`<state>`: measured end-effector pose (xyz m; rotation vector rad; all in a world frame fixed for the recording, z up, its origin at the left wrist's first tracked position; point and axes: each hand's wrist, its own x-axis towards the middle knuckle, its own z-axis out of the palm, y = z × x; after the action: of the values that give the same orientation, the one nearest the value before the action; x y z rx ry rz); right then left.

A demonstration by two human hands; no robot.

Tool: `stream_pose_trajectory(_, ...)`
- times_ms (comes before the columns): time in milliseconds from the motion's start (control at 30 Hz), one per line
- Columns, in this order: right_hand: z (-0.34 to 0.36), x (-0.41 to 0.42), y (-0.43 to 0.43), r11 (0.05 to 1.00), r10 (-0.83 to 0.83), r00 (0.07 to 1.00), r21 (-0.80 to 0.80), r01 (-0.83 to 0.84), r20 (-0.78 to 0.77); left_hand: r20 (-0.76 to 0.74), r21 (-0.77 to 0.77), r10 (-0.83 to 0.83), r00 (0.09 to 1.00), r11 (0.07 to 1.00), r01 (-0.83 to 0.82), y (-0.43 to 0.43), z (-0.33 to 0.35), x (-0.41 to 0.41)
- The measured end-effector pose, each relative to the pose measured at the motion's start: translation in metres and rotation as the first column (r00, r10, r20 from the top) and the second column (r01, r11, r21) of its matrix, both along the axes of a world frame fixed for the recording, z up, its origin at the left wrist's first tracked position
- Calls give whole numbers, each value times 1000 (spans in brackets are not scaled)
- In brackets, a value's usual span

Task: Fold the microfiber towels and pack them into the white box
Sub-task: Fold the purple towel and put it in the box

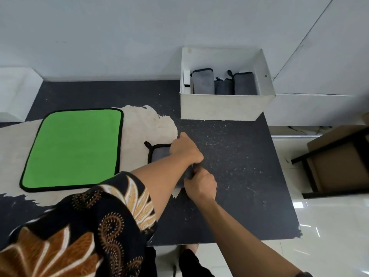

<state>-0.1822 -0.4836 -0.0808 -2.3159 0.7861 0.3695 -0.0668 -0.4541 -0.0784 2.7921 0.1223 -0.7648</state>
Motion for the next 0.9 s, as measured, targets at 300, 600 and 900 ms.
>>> stream_pose_trajectory(300,17,-1,7,992,106,981,-86,-92,165,-33,-91,147,989,985,-149,17,12,19)
stream_pose_trajectory(600,25,-5,50,908,401,857,-266,-324,323,-127,-104,44,991,993,-57,72,22,17)
stream_pose_trajectory(900,23,-12,72,791,594,751,-383,-477,290,-110,-333,211,971,913,-236,130,14,26)
